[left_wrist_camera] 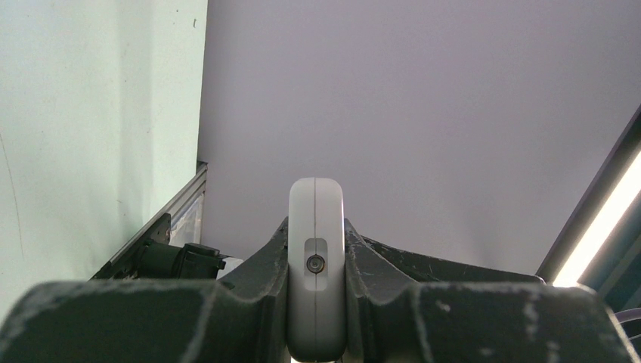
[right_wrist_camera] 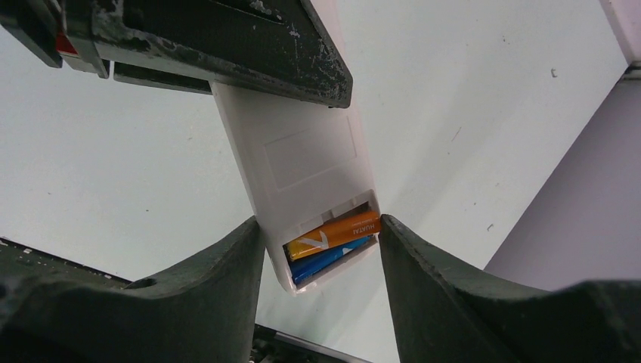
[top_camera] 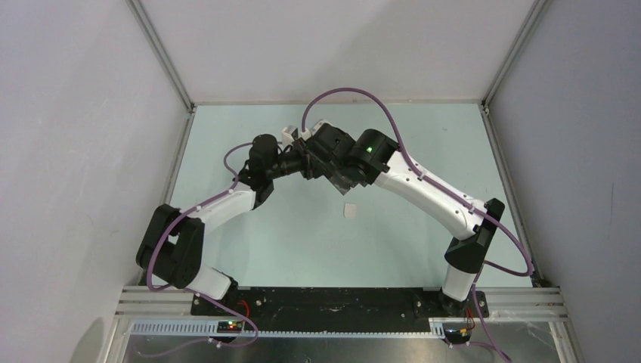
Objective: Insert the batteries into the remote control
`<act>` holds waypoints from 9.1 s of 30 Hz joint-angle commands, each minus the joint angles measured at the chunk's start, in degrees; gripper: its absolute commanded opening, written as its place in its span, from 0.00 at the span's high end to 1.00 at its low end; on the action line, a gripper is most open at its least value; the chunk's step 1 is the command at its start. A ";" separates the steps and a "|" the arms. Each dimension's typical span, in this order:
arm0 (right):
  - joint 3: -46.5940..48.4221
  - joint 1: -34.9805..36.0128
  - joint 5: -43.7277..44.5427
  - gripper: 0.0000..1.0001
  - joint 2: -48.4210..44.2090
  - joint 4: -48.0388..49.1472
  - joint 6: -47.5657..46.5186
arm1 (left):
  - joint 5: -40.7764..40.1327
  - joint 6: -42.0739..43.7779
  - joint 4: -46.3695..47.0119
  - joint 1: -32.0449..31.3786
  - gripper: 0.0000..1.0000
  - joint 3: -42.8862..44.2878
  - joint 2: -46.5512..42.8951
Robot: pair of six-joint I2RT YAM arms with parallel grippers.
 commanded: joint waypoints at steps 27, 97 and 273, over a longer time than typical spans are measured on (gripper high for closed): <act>-9.17 4.59 1.85 0.48 -3.93 12.04 -6.70 | -4.35 -10.38 1.78 0.12 1.00 2.92 -6.60; -29.59 -12.63 -28.02 0.09 -34.97 39.50 10.63 | 3.26 31.70 3.65 2.33 1.00 -0.92 -10.32; -29.94 -13.21 -48.95 1.00 -19.29 82.16 76.14 | -19.52 0.24 -3.68 12.90 1.00 -3.01 -35.01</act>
